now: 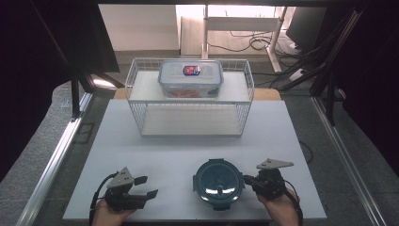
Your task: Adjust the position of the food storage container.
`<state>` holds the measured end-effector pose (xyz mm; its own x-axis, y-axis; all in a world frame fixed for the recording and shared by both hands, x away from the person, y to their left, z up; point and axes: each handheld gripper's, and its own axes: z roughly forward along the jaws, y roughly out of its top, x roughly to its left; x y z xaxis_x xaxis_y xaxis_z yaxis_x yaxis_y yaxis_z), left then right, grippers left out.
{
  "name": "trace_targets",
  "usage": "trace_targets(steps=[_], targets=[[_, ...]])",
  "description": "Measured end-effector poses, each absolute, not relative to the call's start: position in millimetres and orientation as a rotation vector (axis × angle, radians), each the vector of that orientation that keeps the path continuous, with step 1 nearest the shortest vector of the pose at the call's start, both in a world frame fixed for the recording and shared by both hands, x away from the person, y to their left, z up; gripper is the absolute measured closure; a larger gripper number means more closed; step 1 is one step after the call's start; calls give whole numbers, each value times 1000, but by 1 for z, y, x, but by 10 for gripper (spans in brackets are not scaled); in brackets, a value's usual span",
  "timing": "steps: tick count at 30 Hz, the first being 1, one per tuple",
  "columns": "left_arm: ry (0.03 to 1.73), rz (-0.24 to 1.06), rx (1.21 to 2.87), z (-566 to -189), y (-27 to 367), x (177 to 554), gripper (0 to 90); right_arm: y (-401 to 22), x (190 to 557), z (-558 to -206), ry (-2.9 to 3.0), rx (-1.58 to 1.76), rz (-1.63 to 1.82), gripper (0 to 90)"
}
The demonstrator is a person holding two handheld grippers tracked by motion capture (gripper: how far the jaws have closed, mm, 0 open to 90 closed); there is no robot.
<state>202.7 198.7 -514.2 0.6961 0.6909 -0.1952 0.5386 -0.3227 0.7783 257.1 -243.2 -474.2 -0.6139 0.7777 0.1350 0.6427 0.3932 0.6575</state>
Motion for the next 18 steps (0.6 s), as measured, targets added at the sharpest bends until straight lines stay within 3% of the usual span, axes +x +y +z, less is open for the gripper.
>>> trace_targets(steps=[12,18], targets=[[929,130,1987,-514,196,203,516,-245,250,-476,2470,1283,1021,892],[904,70,1998,-513,181,207,722,-232,250,-477,2495,1259,1036,892]])
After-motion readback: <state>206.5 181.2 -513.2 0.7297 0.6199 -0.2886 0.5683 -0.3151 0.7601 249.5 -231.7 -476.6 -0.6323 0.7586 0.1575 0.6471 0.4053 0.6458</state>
